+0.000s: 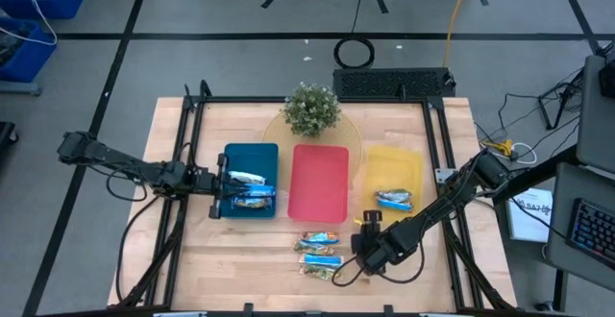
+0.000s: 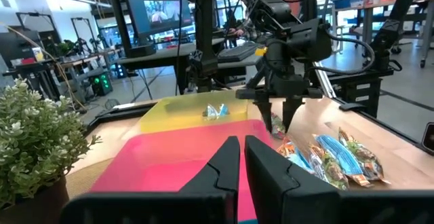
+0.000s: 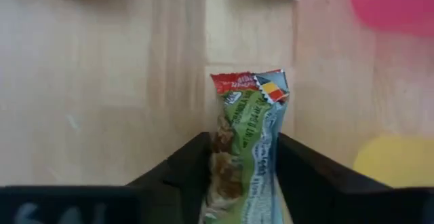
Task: Pick and place Granola Bars by type
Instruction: Put the red granola bar into the yellow bin
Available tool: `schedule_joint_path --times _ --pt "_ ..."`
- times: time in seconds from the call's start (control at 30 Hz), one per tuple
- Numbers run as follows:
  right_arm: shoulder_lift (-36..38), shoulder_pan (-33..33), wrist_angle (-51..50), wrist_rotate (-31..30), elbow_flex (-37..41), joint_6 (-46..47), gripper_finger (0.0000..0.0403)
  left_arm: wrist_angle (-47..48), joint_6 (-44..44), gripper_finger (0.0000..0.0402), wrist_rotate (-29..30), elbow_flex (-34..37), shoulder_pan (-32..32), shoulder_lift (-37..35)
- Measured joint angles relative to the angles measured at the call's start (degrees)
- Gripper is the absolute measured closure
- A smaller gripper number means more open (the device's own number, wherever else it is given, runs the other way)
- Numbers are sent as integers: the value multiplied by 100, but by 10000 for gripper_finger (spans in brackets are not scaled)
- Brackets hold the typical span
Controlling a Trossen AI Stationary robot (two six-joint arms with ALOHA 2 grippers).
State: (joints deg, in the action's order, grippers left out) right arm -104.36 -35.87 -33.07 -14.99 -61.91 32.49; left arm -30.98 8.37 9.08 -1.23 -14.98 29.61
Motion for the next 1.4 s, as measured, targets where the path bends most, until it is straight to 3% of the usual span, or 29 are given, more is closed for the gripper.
schedule_joint_path --times 0.3,0.47,0.6,0.73,0.93,1.13,1.4 --pt "213 32 184 59 26 -118 374 -2 -119 371 2 0 0 0" --pt "924 44 201 -53 26 -590 375 -4 -49 371 2 -2 0 0" --pt "1797 45 193 -732 26 -1114 360 -4 23 371 2 -2 0 0" --pt "2868 45 371 -1350 232 -1810 373 -7 36 371 2 -2 0 0" --pt "4966 65 1728 -1555 1809 -2702 379 -5 40 371 2 -2 0 0" --pt "7013 396 2904 -1983 3641 -2878 370 -4 39 371 4 -2 0 0" --pt "8427 512 3724 -1799 4888 -3136 379 -6 93 371 7 -2 0 2"
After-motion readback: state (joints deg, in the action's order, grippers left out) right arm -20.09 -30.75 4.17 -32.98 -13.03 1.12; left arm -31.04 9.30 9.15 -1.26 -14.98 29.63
